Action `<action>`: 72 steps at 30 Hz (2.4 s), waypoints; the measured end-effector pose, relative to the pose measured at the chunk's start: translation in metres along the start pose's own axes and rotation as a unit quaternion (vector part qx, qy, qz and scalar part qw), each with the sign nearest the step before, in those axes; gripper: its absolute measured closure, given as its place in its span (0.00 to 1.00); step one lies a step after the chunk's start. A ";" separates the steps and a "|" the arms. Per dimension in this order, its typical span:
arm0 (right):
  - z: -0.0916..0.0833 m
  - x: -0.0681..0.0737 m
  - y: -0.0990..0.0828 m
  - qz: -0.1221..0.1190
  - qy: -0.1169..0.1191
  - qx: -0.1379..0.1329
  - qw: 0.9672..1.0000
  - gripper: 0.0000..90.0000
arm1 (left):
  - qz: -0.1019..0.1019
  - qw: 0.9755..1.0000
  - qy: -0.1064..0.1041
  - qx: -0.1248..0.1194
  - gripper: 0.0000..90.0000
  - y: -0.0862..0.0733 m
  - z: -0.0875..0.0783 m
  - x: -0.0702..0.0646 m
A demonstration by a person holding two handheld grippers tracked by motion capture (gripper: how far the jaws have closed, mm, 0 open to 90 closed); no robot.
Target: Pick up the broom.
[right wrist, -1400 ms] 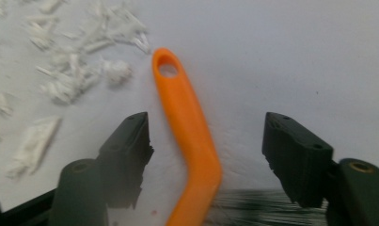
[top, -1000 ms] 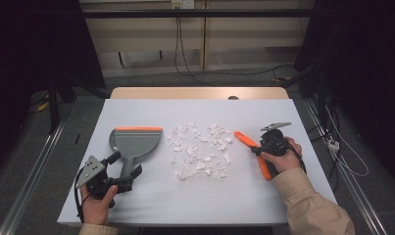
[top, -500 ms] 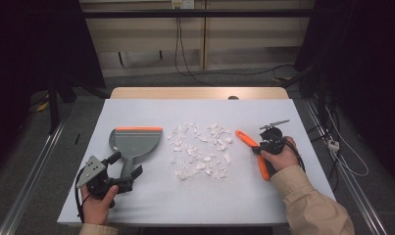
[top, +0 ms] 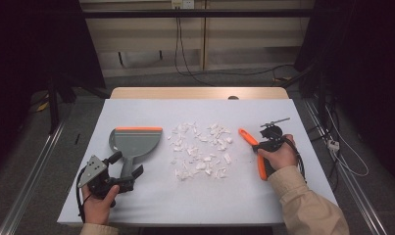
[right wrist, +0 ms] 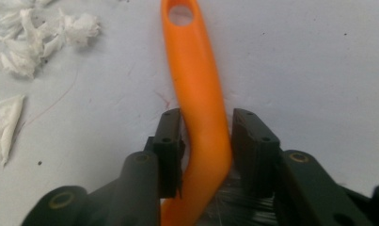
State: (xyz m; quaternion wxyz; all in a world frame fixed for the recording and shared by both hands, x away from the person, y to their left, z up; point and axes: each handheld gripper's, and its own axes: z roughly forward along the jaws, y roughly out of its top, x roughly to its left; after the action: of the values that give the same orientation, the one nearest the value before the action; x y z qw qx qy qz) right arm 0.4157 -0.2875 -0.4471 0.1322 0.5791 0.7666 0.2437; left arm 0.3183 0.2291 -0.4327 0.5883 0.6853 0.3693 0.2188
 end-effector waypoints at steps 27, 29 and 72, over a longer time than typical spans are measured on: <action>-0.019 0.000 0.006 0.000 0.022 -0.113 0.993 0.79 | 0.000 1.000 -0.012 -0.001 0.05 0.006 0.009 -0.011; -0.027 0.000 0.005 -0.003 0.027 -0.146 0.989 0.79 | 0.001 1.000 -0.026 -0.003 0.05 0.009 0.014 -0.017; -0.079 0.140 0.051 -0.069 0.180 -0.302 0.934 0.59 | -0.027 0.987 -0.116 0.104 0.78 0.039 0.142 -0.103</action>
State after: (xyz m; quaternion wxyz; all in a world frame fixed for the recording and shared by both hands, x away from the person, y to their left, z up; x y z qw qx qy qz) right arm 0.3783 -0.1605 -0.3423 0.1773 0.4041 0.7060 0.5539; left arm 0.3677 0.0575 -0.4118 0.5581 0.7533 0.3380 0.0822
